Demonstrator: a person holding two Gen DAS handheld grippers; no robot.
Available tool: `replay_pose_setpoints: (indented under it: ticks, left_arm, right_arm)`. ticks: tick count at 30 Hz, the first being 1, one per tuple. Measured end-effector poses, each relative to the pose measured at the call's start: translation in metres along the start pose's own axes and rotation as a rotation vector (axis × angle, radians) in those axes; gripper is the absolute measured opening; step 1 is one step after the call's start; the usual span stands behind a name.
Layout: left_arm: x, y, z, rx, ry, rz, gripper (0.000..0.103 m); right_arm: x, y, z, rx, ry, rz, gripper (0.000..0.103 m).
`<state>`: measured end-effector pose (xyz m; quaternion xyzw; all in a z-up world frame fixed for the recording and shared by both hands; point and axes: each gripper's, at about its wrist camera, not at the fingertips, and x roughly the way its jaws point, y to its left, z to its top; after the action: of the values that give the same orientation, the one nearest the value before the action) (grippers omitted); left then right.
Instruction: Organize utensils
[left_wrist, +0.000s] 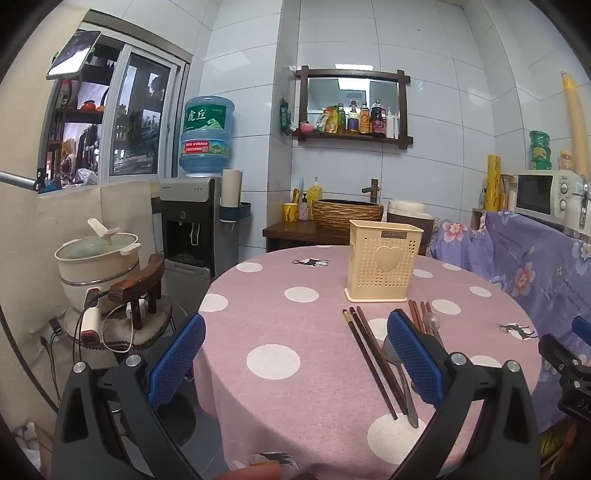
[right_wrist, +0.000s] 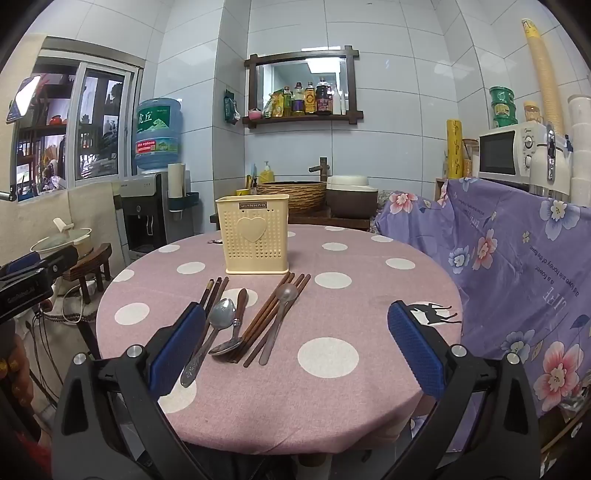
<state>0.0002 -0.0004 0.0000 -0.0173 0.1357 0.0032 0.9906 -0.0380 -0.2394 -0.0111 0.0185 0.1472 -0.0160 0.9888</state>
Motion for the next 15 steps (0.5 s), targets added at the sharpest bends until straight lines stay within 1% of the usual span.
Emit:
replay_pose_setpoints:
  ticks: [12, 15]
  left_arm:
    - [0.0009, 0.0018, 0.0021, 0.001, 0.005, 0.0, 0.098]
    - [0.0011, 0.0053, -0.0018, -0.003, 0.007, -0.012, 0.098]
  right_arm:
    - [0.0004, 0.0002, -0.0003, 0.001, 0.0, 0.001, 0.098]
    - [0.0009, 0.0001, -0.0007, 0.002, 0.001, 0.001, 0.098]
